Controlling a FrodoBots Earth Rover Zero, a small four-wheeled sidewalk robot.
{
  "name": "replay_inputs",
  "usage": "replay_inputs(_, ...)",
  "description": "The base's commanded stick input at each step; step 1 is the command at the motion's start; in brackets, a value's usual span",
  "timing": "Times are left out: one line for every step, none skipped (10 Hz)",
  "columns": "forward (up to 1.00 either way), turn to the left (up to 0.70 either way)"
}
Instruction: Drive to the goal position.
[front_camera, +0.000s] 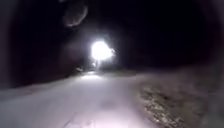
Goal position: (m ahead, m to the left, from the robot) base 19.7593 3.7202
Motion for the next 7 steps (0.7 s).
replay_inputs(1.00,0.00)
replay_inputs(1.00,0.00)
replay_inputs(1.00,0.00)
replay_inputs(1.00,0.00)
replay_inputs(1.00,0.00)
replay_inputs(1.00,0.00)
replay_inputs(1.00,0.00)
